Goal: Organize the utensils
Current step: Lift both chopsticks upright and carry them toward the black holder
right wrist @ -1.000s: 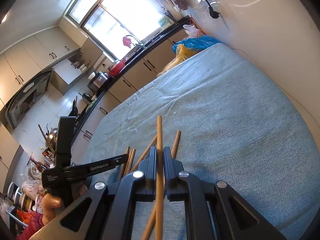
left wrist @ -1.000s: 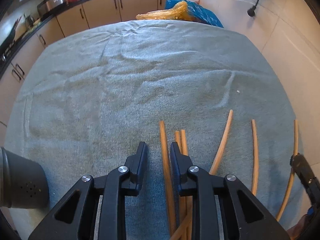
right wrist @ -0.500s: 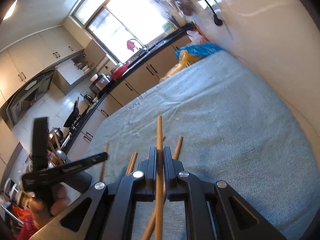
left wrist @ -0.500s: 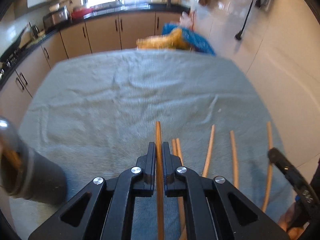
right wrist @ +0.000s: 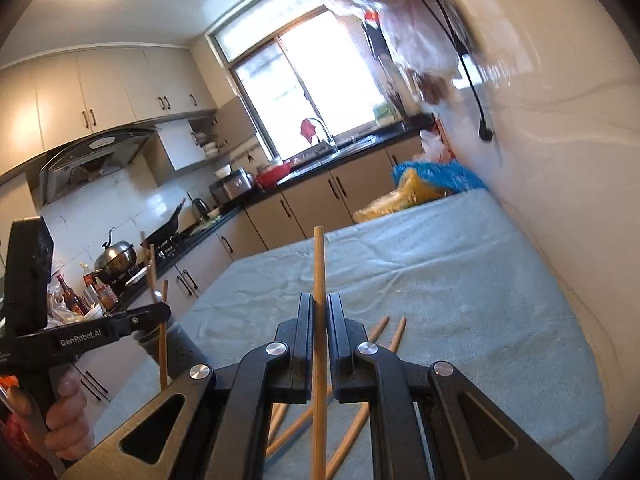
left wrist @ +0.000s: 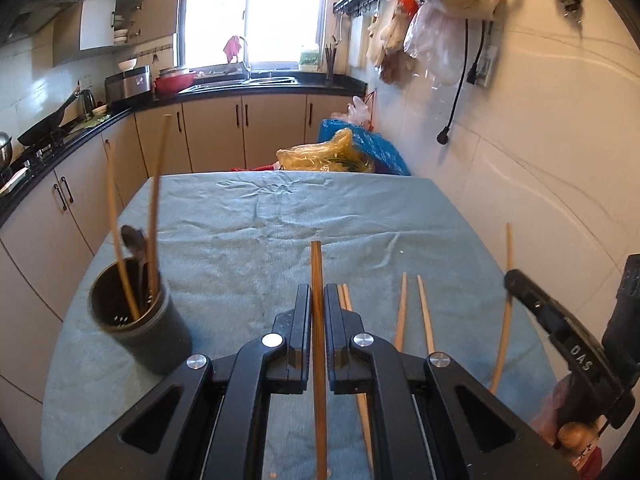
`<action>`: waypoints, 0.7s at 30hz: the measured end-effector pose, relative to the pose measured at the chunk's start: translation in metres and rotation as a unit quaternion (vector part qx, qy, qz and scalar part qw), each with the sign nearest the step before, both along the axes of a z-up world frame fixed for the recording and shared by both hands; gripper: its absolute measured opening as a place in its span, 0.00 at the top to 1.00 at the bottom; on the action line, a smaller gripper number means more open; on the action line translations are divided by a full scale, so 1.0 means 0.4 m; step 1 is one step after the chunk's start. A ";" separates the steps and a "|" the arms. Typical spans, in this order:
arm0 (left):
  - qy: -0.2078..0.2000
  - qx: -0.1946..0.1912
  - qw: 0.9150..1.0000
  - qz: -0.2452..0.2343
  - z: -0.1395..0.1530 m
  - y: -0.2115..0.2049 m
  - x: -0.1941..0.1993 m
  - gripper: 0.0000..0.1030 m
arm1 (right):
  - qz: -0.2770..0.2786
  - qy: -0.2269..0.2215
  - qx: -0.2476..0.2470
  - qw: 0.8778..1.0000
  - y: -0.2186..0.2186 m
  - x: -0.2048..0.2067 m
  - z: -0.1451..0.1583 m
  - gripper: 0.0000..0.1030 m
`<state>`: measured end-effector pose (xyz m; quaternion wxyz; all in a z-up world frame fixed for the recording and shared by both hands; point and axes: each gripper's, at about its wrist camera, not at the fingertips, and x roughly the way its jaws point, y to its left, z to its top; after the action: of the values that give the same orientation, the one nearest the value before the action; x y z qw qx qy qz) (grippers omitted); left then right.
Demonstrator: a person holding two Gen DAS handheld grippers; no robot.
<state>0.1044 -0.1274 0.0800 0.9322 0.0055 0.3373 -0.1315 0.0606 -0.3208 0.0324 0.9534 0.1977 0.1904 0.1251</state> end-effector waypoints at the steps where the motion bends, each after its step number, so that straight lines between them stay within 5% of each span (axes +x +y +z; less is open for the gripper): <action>1: -0.002 -0.004 1.000 -0.003 0.004 0.004 -0.015 0.95 | 0.000 -0.004 0.001 1.000 0.003 -0.014 0.005 0.93; 21: -0.043 -0.037 0.998 -0.013 0.073 0.146 -0.188 0.94 | 0.012 -0.035 -0.039 0.999 0.118 -0.204 0.055 0.93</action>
<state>0.0293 -0.0690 0.1090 0.9436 -0.0185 0.2915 -0.1560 -0.0210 -0.2735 0.0545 0.9651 0.1533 0.1635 0.1355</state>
